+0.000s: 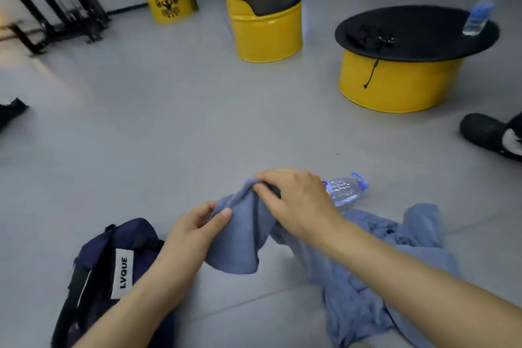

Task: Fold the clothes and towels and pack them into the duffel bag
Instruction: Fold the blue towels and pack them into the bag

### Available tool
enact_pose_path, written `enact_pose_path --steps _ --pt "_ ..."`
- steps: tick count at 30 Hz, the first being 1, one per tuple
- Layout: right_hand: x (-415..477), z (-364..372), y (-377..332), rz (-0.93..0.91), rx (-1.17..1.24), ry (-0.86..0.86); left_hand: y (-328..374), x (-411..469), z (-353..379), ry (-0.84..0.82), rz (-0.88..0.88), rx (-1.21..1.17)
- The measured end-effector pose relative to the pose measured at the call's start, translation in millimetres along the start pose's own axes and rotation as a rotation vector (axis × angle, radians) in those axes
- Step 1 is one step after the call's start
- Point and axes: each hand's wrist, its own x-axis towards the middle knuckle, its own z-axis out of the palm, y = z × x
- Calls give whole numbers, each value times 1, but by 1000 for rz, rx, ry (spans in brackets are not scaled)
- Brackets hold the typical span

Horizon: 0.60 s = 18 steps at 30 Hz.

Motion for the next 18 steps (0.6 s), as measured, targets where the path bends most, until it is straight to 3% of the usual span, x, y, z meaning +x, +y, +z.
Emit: enact_pose_path --steps 11,18 --pt "13 11 -108 132 -86 -200 7 -41 -75 451 31 -270" --pt "-7 28 -115 241 -116 -309 12 -43 -95 428 68 -485"
